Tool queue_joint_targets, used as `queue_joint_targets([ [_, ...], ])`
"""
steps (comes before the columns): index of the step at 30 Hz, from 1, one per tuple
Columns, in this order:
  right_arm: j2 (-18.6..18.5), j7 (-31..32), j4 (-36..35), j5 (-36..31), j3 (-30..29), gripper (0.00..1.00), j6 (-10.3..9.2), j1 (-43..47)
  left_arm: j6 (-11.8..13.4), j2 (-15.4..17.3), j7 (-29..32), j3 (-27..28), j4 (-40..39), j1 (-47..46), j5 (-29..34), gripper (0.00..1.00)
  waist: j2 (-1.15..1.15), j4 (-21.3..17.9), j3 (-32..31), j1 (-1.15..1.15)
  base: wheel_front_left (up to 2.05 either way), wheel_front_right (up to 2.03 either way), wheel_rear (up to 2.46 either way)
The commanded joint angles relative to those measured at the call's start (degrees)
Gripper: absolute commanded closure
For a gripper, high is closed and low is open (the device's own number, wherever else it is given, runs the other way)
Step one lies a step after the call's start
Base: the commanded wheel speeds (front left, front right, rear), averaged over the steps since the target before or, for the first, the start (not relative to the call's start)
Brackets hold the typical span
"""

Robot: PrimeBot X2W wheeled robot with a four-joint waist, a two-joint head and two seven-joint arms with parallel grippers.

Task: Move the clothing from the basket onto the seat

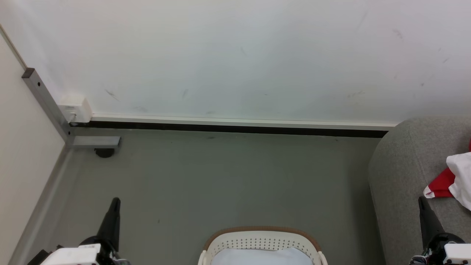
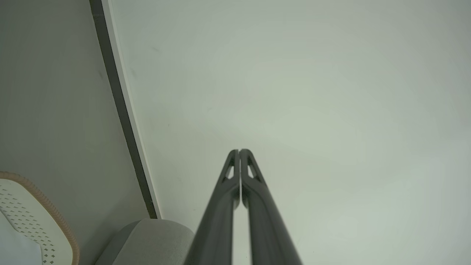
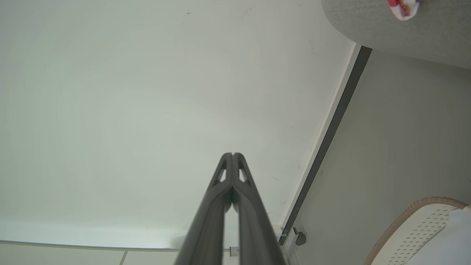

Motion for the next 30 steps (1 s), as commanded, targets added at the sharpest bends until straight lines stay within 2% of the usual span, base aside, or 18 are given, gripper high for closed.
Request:
queue_joint_targets([
  [1,0.0,0.2,-0.3,0.0,-0.2,1.00,-0.12,-0.7,-0.4,0.3,0.2,0.1,-0.2,-0.5,-0.7,1.00,0.00,0.0,0.0,0.00,0.00,0.00,0.00],
  [30,0.0,0.2,-0.3,-0.1,-0.3,1.00,-0.12,-0.7,-0.4,0.3,0.2,0.1,-0.2,-0.5,-0.7,1.00,0.00,0.0,0.0,0.00,0.00,0.00,0.00],
])
